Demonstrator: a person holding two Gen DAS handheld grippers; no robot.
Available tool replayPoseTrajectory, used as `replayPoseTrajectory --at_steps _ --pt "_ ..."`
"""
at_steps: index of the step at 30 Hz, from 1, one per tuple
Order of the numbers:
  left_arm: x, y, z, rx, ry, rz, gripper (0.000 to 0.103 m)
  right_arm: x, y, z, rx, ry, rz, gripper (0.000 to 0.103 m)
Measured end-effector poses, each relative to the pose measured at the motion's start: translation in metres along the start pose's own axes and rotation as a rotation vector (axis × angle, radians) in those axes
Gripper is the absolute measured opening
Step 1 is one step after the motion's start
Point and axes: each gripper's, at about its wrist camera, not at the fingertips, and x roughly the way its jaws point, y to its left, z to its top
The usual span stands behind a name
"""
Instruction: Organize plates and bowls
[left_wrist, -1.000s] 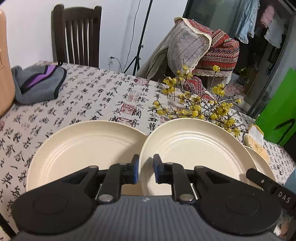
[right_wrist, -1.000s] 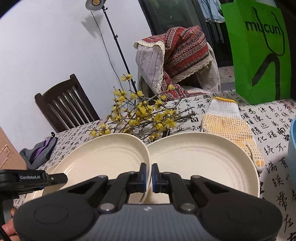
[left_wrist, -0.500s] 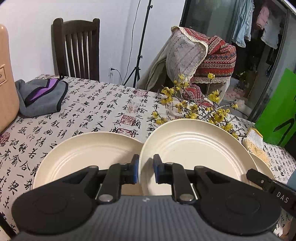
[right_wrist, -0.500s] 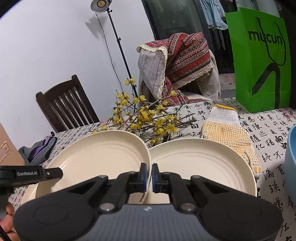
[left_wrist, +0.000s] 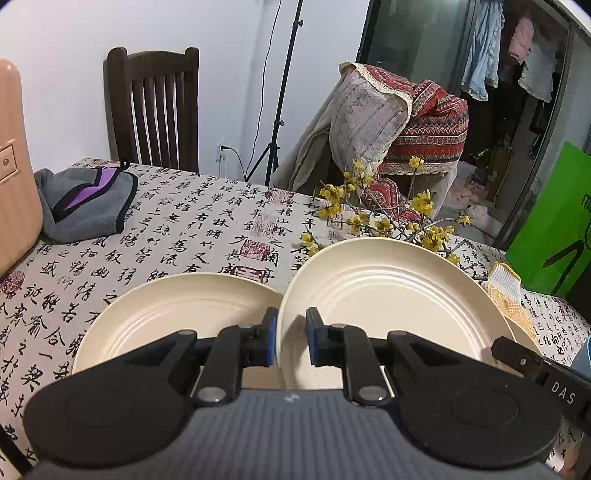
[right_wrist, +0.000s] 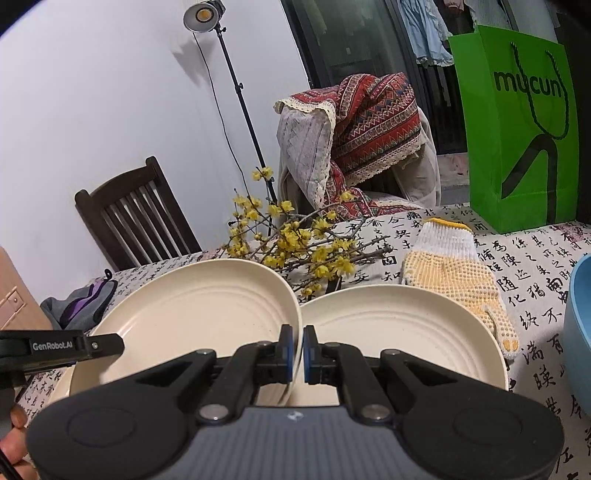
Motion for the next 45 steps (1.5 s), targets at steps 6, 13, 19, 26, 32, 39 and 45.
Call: replayPoseTrajectory --at_steps 6,13,19,26,32,39,45 --pt "-0.006 0.000 0.001 -0.011 -0.023 0.002 0.016 -0.004 0.002 0.003 0.004 -0.011 0.008 0.006" --pt "-0.018 0.000 0.005 -0.017 -0.065 -0.008 0.016 -0.017 0.004 0.008 0.011 -0.046 0.027 0.006" --pt "-0.031 0.000 0.008 -0.025 -0.105 -0.024 0.016 -0.026 0.006 0.012 0.011 -0.069 0.034 0.006" --pt "-0.048 -0.004 0.010 -0.018 -0.156 -0.028 0.016 -0.036 0.007 0.016 0.022 -0.089 0.041 0.006" --pt "-0.061 -0.004 0.012 -0.018 -0.192 -0.041 0.016 -0.044 0.009 0.020 0.021 -0.108 0.047 0.006" --pt "-0.071 -0.005 0.014 -0.025 -0.207 -0.051 0.016 -0.053 0.012 0.023 0.017 -0.128 0.052 0.006" --pt "-0.079 -0.006 0.015 -0.020 -0.228 -0.062 0.016 -0.059 0.013 0.024 0.010 -0.143 0.052 0.006"
